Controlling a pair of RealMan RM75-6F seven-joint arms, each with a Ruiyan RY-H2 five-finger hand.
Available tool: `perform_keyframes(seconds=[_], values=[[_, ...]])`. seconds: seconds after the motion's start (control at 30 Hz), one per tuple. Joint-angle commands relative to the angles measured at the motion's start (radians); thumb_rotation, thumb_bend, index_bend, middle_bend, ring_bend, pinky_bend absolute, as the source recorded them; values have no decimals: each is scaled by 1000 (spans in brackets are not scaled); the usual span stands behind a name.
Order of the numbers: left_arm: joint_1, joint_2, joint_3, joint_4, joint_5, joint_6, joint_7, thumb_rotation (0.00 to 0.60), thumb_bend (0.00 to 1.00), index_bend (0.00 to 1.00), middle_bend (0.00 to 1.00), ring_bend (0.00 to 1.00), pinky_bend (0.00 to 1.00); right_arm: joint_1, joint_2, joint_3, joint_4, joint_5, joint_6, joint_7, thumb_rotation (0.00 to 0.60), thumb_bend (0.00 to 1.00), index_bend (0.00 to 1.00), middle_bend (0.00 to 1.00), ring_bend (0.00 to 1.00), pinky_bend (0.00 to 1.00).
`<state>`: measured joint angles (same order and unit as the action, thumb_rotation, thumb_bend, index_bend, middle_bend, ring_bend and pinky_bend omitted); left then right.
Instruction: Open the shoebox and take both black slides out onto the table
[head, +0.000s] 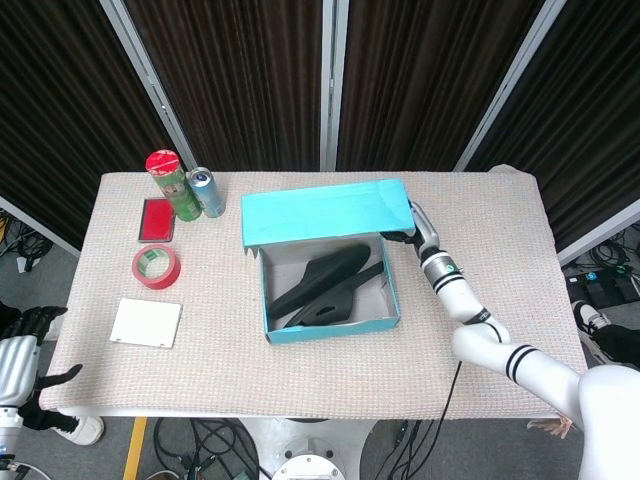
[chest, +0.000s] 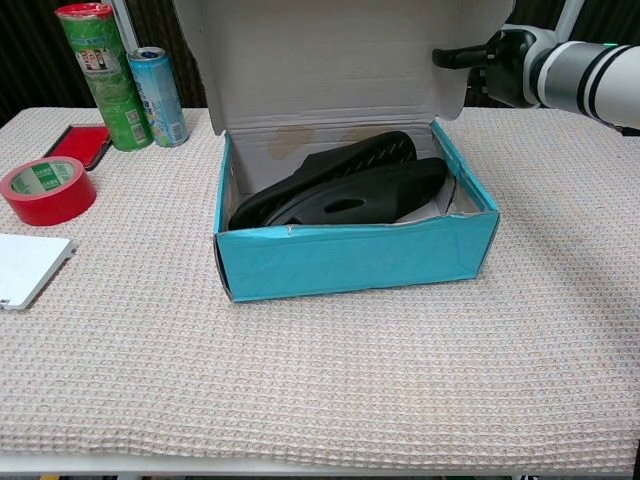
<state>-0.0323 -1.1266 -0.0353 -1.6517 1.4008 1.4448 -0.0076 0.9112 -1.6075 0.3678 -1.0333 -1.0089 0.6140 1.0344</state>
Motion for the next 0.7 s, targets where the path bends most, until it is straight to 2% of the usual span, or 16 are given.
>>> perform_keyframes(seconds=[0.03, 0.13, 0.2, 0.27, 0.37, 0.5, 0.53, 0.6, 0.7], values=[[1, 0, 1, 3, 1, 1, -4, 600, 60, 208, 164, 115, 242, 11, -55, 84, 3, 136, 102, -144, 600, 219, 0, 0, 0, 0], [7, -2, 1, 11, 0, 8, -17, 600, 59, 208, 164, 115, 242, -3, -96, 109, -2, 137, 280, -252, 600, 192, 0, 0, 0, 0], [9, -4, 2, 19, -2, 7, -22, 600, 59, 208, 164, 115, 242, -23, -116, 106, -12, 73, 424, -305, 600, 190, 0, 0, 0, 0], [9, -4, 4, 23, -2, 5, -27, 600, 60, 207, 164, 115, 242, -49, -117, 68, -21, -38, 551, -336, 600, 190, 0, 0, 0, 0], [7, -5, 4, 28, 1, 2, -31, 600, 60, 208, 164, 115, 242, -85, -85, -11, -42, -206, 674, -371, 600, 190, 0, 0, 0, 0], [6, -6, 3, 27, 10, 7, -33, 600, 60, 208, 164, 115, 242, -124, 11, -151, -110, -399, 709, -420, 600, 190, 0, 0, 0, 0], [6, -6, 4, 27, 12, 8, -33, 600, 60, 207, 164, 115, 242, -127, 52, -201, -133, -449, 684, -441, 600, 190, 0, 0, 0, 0], [8, -6, 6, 26, 12, 7, -34, 600, 60, 208, 164, 115, 242, -124, 104, -266, -159, -513, 638, -500, 600, 190, 0, 0, 0, 0], [7, -7, 6, 21, 12, 6, -28, 600, 60, 207, 164, 115, 242, -113, 128, -318, -172, -570, 589, -615, 600, 143, 0, 0, 0, 0]])
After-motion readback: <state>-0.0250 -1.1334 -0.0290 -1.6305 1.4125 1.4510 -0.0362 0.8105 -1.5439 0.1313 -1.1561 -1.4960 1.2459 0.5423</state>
